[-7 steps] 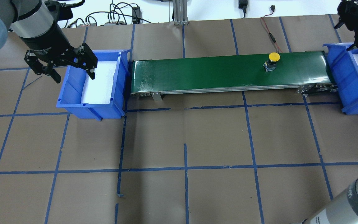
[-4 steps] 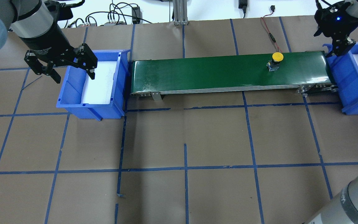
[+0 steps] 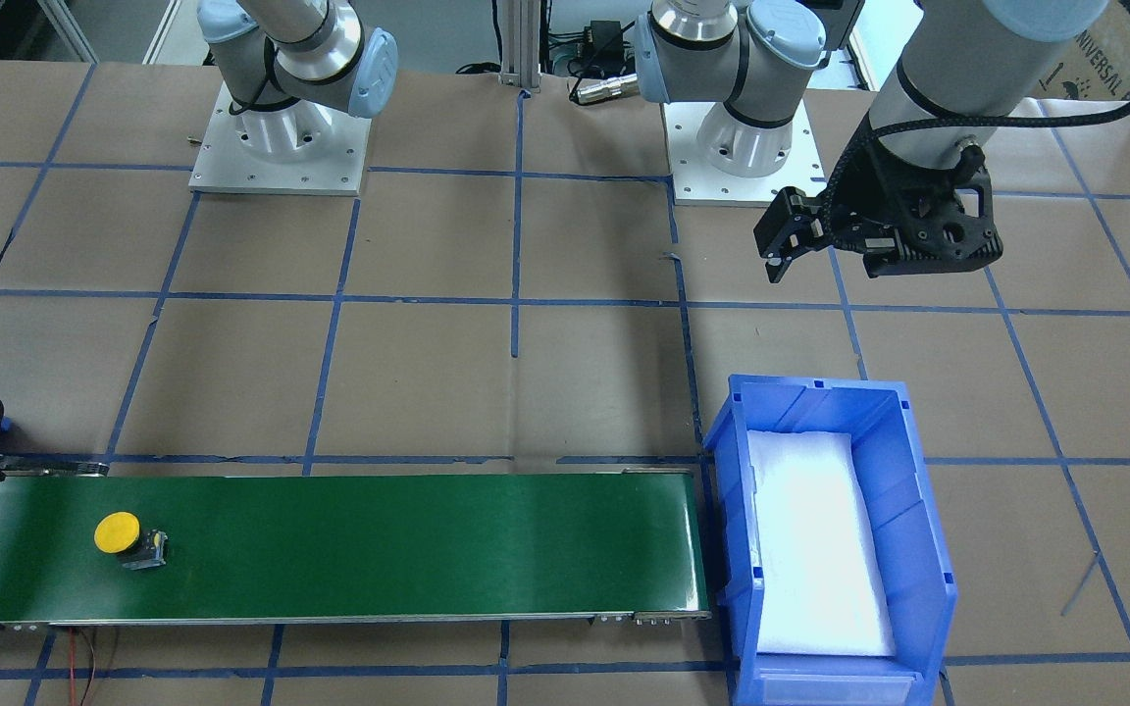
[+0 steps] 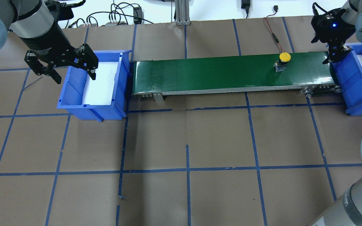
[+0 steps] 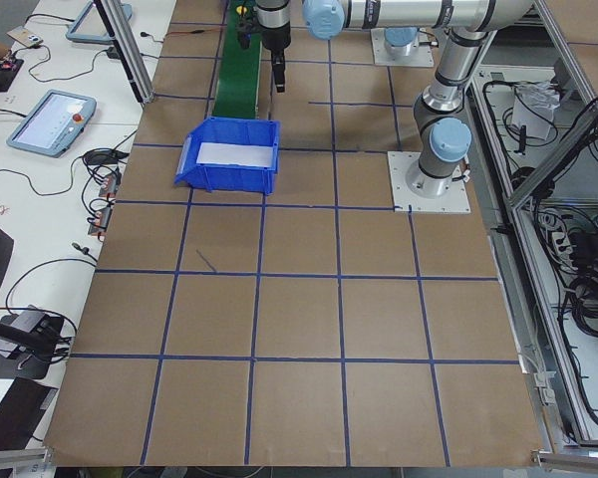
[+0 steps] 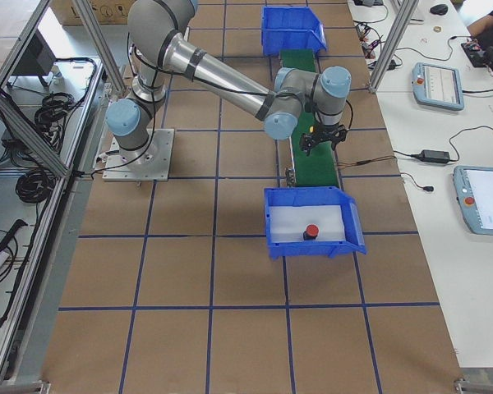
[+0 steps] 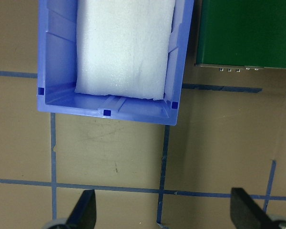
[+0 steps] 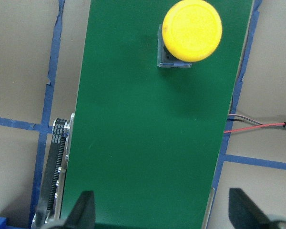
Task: Transport two buttons from left to right
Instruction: 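Lower the right gripper and close it on the yellow button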
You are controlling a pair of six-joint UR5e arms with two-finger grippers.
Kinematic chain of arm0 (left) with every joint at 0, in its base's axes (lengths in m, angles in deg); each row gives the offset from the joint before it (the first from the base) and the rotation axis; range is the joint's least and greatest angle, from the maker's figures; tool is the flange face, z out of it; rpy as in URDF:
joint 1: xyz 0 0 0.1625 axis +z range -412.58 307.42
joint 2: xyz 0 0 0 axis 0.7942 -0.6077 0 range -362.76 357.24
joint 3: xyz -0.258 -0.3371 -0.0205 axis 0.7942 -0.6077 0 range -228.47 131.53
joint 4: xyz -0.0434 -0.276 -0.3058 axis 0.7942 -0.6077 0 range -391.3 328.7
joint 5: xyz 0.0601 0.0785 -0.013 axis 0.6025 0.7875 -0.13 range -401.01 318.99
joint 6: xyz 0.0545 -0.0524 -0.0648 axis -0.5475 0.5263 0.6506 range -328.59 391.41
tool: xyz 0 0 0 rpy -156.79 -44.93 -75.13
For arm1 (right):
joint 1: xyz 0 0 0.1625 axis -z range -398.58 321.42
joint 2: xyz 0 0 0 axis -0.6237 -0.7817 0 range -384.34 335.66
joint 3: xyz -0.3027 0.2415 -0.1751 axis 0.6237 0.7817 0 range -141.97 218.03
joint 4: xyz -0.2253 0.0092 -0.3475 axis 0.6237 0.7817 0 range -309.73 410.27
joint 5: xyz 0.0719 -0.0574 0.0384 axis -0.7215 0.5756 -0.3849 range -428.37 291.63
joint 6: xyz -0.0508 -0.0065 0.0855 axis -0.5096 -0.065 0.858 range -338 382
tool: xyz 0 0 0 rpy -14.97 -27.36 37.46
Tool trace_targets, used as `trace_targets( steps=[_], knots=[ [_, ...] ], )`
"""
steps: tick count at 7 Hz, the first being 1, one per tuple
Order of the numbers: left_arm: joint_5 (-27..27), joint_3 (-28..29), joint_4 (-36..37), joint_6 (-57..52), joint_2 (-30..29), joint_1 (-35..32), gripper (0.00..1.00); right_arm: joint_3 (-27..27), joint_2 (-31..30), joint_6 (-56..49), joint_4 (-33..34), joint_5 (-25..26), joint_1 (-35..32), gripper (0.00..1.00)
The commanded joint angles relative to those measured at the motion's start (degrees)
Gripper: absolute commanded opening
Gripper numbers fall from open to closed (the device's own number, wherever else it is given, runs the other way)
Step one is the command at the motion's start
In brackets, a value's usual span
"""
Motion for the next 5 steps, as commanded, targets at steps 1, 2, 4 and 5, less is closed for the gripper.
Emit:
trace_targets(
  steps=[1,2,4,5],
  knots=[
    [-0.1,0.0,0.0,0.0,0.0,0.0,1.00,-2.9,-0.2,4.8,2.1,0.3,-1.0,1.00],
    [0.0,0.0,0.0,0.0,0.0,0.0,1.00,-4.7,-0.1,4.8,5.1,0.2,-1.5,1.00],
    [0.0,0.0,0.0,0.0,0.0,0.0,1.00,-4.8,0.1,4.6,5.5,-0.2,-1.5,1.00],
    [0.0,0.0,0.0,0.0,0.0,0.0,1.00,-4.6,0.7,4.6,7.7,-0.4,-1.8,1.00]
  ],
)
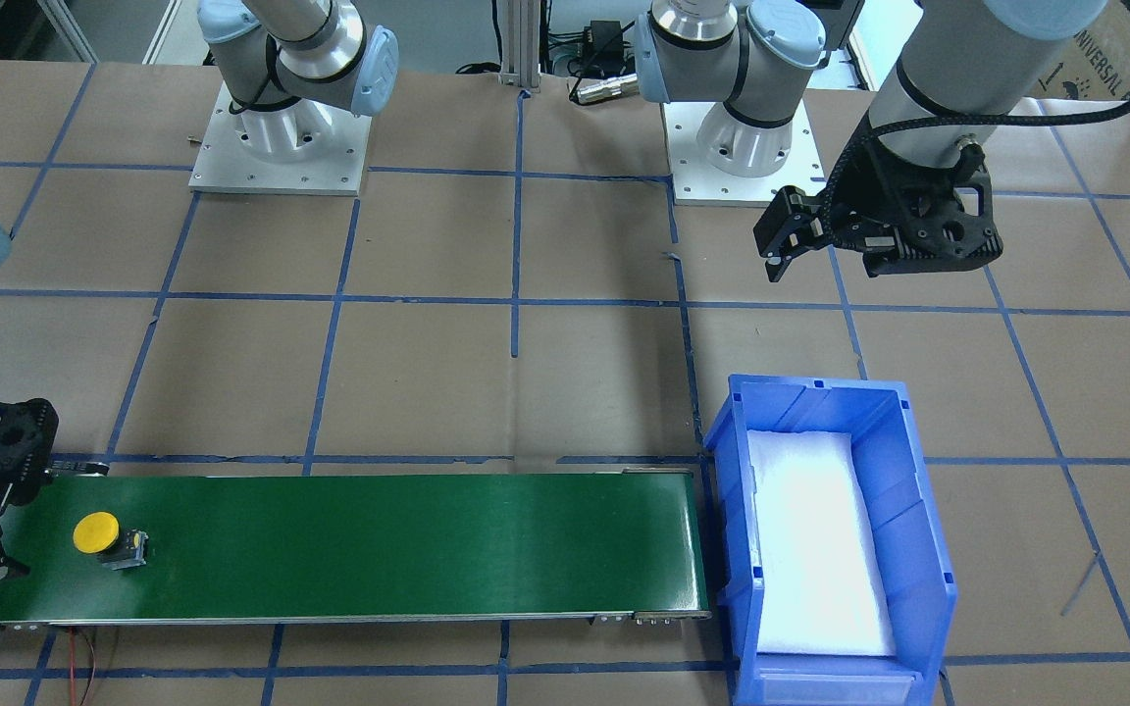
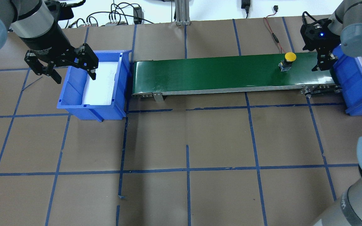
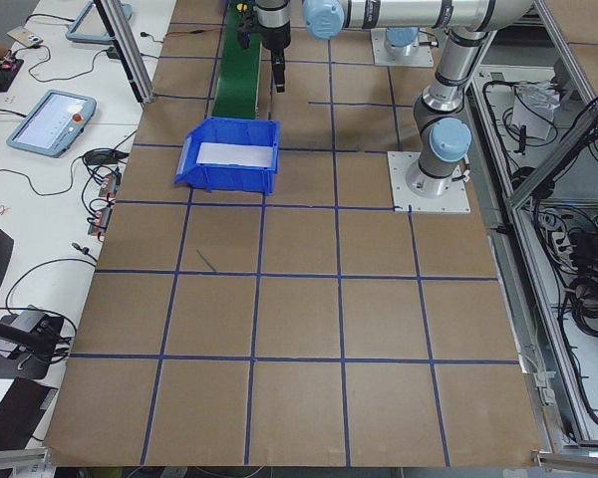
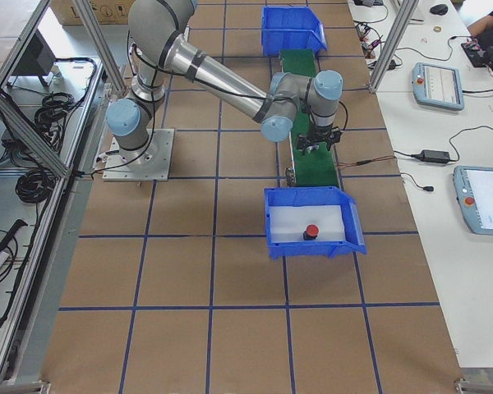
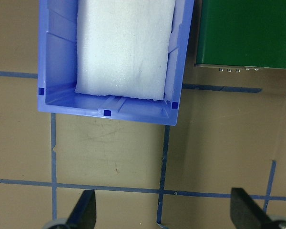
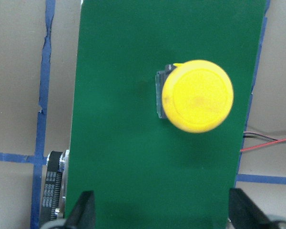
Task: Transport two buttons from left to right
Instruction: 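Lower the right gripper and close it on the yellow button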
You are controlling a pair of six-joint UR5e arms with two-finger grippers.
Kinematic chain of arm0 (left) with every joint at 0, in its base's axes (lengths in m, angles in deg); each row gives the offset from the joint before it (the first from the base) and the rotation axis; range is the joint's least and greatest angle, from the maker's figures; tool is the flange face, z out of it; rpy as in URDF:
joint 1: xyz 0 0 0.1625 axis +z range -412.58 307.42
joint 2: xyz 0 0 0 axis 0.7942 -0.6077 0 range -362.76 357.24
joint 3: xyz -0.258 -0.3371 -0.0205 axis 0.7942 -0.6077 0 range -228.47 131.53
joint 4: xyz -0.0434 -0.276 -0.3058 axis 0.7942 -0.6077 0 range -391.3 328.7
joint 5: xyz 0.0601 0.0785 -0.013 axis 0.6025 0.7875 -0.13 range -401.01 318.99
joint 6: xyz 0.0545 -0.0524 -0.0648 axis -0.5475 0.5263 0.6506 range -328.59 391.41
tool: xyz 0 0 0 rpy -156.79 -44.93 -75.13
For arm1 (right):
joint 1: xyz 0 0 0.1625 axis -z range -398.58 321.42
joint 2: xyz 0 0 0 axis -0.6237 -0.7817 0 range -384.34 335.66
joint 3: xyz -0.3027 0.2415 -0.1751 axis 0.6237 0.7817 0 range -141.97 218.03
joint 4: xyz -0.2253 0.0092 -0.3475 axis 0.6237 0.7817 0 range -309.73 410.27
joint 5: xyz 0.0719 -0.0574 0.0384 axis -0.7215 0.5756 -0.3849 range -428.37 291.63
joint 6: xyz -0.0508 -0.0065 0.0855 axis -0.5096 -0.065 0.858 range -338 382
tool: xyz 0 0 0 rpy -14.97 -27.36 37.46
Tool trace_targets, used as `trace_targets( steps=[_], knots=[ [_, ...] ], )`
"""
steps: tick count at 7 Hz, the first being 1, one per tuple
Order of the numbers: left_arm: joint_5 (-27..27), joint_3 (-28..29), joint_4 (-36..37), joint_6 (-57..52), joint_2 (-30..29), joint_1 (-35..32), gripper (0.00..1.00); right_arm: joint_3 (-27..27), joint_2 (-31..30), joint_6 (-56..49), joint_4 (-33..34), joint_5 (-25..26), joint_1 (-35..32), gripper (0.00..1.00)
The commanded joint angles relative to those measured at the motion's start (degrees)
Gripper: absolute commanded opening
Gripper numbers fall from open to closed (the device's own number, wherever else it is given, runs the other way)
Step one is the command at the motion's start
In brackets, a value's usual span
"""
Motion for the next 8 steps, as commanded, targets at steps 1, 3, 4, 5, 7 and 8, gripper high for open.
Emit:
trace_targets(
  steps=[1,3,4,5,7,8],
  knots=[
    [0.0,-0.1,0.0,0.0,0.0,0.0,1.00,0.3,2.2,-0.2,3.2,-0.9,-0.8,1.00],
    [0.0,-0.1,0.0,0.0,0.0,0.0,1.00,1.3,3.9,-1.9,6.0,-1.3,-1.4,1.00],
    [-0.1,-0.1,0.0,0.0,0.0,0.0,1.00,1.7,4.3,-2.0,6.0,-1.5,-1.5,1.00],
    [-0.1,-0.1,0.0,0.0,0.0,0.0,1.00,1.6,4.1,-2.1,5.5,-1.4,-2.1,1.00],
    [0.0,-0.1,0.0,0.0,0.0,0.0,1.00,1.5,4.2,-2.2,4.7,0.2,-3.2,0.99],
    [-0.1,-0.1,0.0,0.0,0.0,0.0,1.00,1.6,4.4,-2.2,4.0,0.3,-3.2,0.98]
  ],
)
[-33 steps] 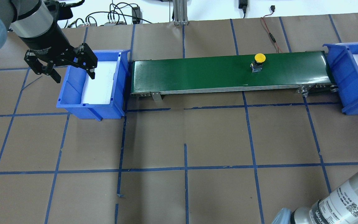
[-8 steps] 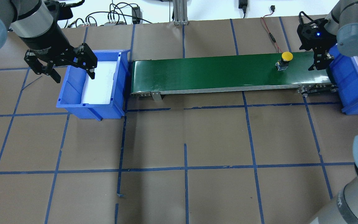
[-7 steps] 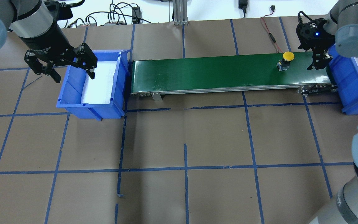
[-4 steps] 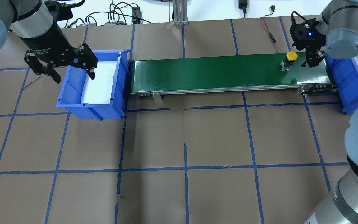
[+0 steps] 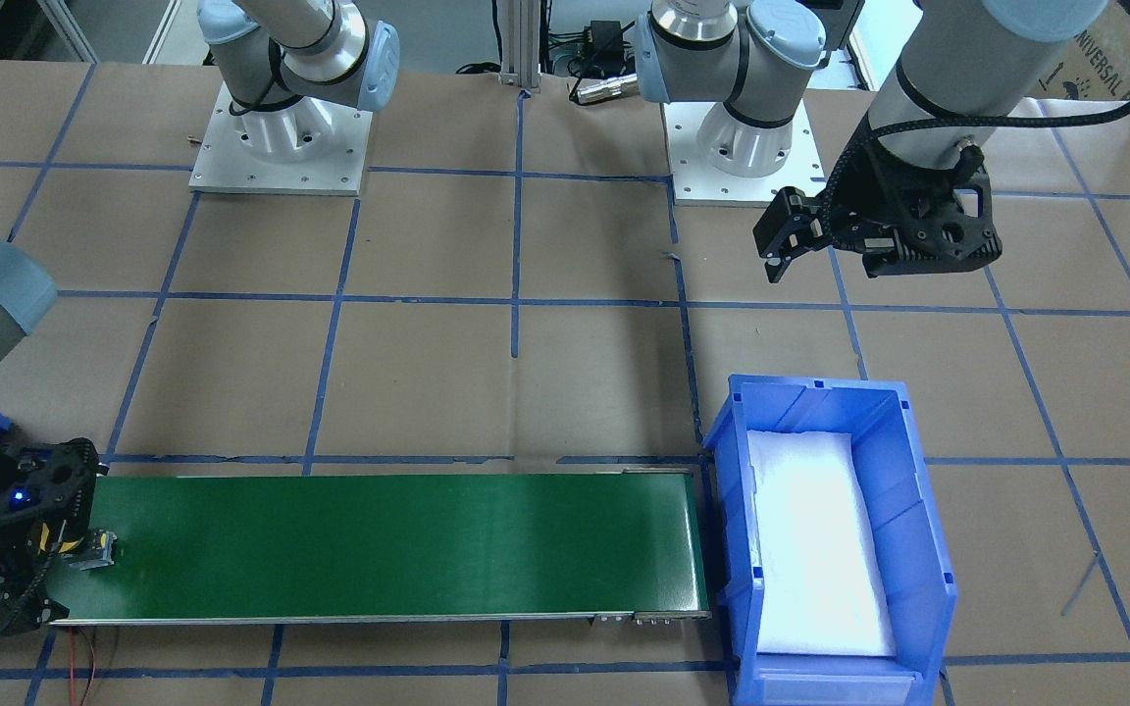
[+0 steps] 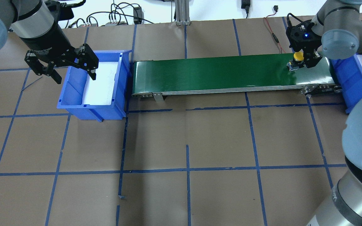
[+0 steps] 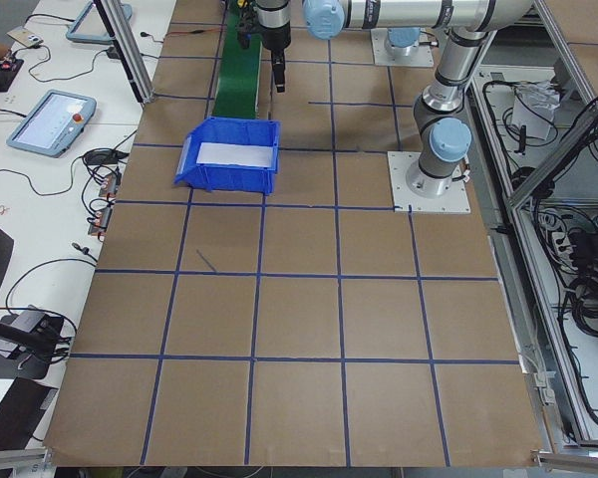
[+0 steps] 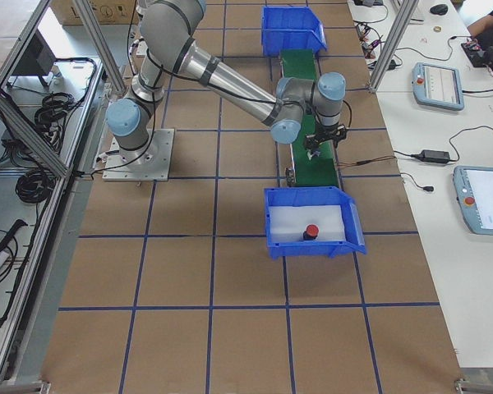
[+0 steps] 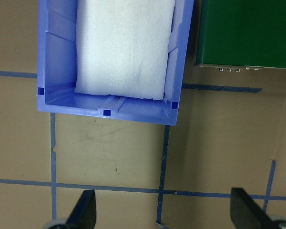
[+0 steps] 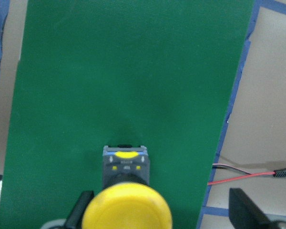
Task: Transport two buttons from left to right
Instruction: 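Lower the right gripper and close it on the yellow button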
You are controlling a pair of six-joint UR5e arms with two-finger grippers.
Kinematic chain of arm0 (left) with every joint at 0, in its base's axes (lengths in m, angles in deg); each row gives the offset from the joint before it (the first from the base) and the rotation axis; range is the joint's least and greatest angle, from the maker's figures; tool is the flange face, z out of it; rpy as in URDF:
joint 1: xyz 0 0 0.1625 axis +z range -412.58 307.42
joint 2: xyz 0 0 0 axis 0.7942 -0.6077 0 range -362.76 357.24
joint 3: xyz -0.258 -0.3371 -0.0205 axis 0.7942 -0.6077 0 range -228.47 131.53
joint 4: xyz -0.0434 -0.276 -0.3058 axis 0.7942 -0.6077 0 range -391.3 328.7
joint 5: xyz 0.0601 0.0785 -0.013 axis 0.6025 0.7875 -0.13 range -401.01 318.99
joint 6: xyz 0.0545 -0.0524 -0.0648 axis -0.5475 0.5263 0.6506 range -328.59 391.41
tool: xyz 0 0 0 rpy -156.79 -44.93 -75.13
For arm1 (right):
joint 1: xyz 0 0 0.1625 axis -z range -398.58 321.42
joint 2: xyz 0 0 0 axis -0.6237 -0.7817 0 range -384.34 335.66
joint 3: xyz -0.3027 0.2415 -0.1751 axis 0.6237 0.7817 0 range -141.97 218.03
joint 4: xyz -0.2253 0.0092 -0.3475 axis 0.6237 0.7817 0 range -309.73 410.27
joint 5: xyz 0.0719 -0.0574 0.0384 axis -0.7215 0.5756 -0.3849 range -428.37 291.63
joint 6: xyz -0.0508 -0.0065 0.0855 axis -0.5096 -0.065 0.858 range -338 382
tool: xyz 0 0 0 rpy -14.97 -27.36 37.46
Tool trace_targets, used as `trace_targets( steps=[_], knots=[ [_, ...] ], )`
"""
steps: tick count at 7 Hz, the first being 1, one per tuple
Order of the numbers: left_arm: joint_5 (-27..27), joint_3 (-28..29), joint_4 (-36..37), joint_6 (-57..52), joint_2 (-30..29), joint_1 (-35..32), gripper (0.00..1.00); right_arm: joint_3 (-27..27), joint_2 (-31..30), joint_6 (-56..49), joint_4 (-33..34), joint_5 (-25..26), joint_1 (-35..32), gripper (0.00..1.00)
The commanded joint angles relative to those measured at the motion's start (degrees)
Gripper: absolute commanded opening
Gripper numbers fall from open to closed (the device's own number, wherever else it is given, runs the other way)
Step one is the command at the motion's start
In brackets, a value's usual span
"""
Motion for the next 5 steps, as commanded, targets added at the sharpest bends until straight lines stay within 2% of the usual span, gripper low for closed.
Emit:
trace_targets(
  steps=[1,2,3,4,5],
  knots=[
    [0.0,0.0,0.0,0.0,0.0,-0.1,1.00,0.0,0.3,0.0,-0.8,1.2,-0.2,0.96],
    [0.0,0.0,0.0,0.0,0.0,0.0,1.00,0.0,0.3,0.0,-0.8,2.4,-0.2,0.74],
    [0.0,0.0,0.0,0.0,0.0,0.0,1.00,0.0,0.4,0.0,-0.8,2.5,-0.2,0.37],
    [0.0,0.0,0.0,0.0,0.0,0.0,1.00,-0.1,0.2,0.2,-1.0,2.6,-0.2,0.08],
    [0.0,0.0,0.0,0.0,0.0,0.0,1.00,0.0,-0.2,0.2,-2.4,2.6,-0.2,0.05]
  ],
)
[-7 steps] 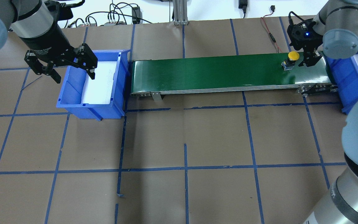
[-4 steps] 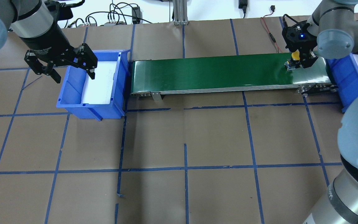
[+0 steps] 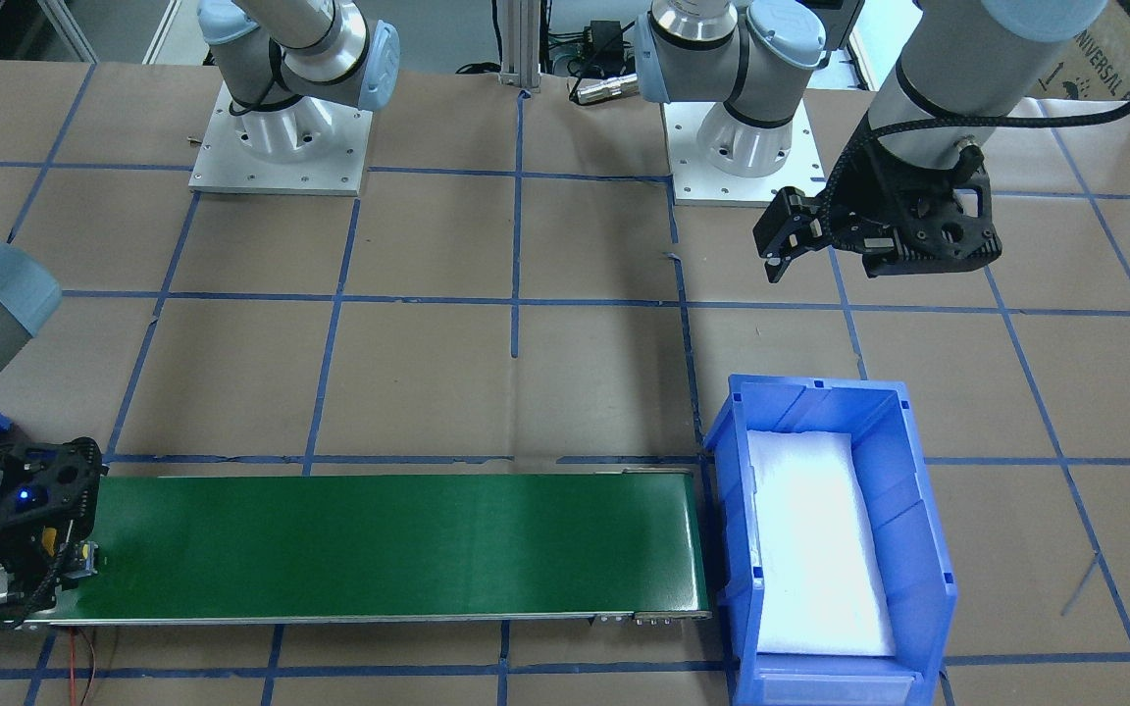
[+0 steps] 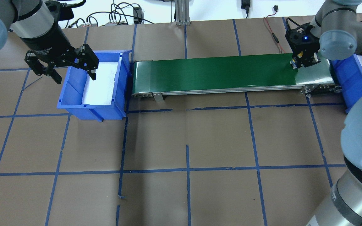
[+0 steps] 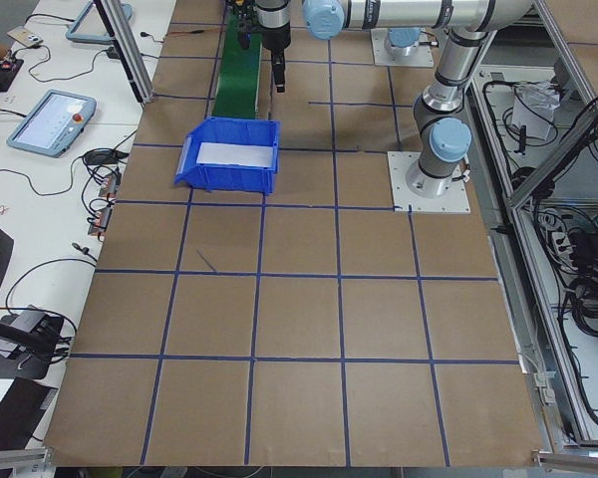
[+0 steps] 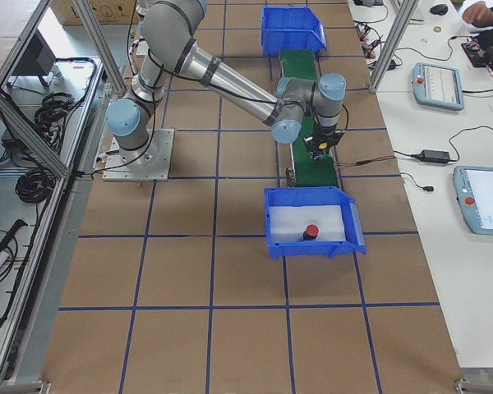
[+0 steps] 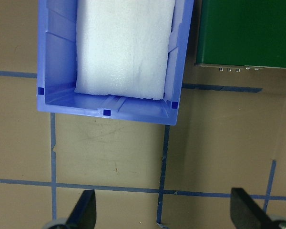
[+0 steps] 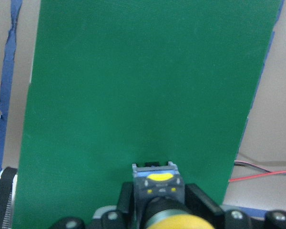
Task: Transport two buttons from left to right
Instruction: 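Carry the yellow button into the far bin and release it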
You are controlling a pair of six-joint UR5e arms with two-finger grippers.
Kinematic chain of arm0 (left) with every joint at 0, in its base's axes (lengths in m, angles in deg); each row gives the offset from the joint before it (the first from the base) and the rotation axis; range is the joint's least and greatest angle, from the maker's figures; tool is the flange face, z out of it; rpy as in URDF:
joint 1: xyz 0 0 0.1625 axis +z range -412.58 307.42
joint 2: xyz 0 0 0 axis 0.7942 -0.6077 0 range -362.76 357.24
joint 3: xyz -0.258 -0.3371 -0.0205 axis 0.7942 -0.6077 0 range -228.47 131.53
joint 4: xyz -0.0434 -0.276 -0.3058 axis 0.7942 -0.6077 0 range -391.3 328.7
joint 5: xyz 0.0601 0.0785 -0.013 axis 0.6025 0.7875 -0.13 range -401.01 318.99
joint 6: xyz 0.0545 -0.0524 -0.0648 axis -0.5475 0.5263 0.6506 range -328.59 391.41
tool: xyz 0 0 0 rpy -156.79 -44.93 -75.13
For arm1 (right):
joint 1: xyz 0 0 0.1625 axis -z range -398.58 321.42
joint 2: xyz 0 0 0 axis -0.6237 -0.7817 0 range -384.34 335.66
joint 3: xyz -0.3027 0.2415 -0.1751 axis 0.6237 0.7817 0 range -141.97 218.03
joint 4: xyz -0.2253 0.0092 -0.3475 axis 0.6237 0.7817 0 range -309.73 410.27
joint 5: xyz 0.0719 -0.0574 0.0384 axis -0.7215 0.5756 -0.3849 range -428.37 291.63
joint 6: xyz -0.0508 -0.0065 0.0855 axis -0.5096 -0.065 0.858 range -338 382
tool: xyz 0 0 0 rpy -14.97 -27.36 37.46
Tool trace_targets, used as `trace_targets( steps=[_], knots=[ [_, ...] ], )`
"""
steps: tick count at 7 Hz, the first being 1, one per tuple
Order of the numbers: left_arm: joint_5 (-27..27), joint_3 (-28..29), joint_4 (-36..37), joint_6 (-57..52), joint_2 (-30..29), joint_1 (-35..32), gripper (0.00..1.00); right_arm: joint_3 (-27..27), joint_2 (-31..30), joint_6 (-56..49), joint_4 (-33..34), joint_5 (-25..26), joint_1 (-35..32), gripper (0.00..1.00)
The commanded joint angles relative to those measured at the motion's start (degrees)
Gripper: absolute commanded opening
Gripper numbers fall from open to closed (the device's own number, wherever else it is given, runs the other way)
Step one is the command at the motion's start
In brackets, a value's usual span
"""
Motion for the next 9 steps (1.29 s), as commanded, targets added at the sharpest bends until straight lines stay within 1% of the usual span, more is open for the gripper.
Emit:
trace_targets(
  steps=[1,2,3,4,5,6,7,8,9],
  knots=[
    [0.0,0.0,0.0,0.1,0.0,0.0,1.00,0.4,-1.5,-0.1,-2.5,0.1,0.1,0.04],
    [-0.1,0.0,0.0,0.0,0.0,0.1,1.00,2.1,-4.3,-0.1,-5.2,0.1,0.7,0.03],
    [0.1,-0.1,-0.1,0.0,0.0,0.0,1.00,5.8,-5.7,-1.1,-8.8,0.0,3.7,0.04],
    [-0.2,0.0,0.0,0.1,0.0,0.1,1.00,7.6,-5.7,-3.8,-9.9,-1.0,10.1,0.04],
    [-0.2,0.0,0.0,0.1,0.0,0.1,1.00,7.9,-5.7,-6.4,-9.9,-3.6,16.2,0.04],
    [0.0,-0.1,0.0,0.0,0.0,0.2,1.00,7.7,-5.0,-8.1,-9.5,-4.8,19.7,0.04],
    [-0.1,0.0,0.0,0.0,0.0,0.1,1.00,7.8,-1.8,-10.6,-8.0,-5.8,21.2,0.04],
    [-0.1,0.0,0.0,0.0,0.0,0.1,1.00,7.3,1.3,-12.0,-5.7,-6.4,21.4,0.04],
    [-0.2,0.0,0.0,0.0,0.0,0.1,1.00,5.6,3.0,-13.8,-4.2,-6.1,21.5,0.04]
  ],
)
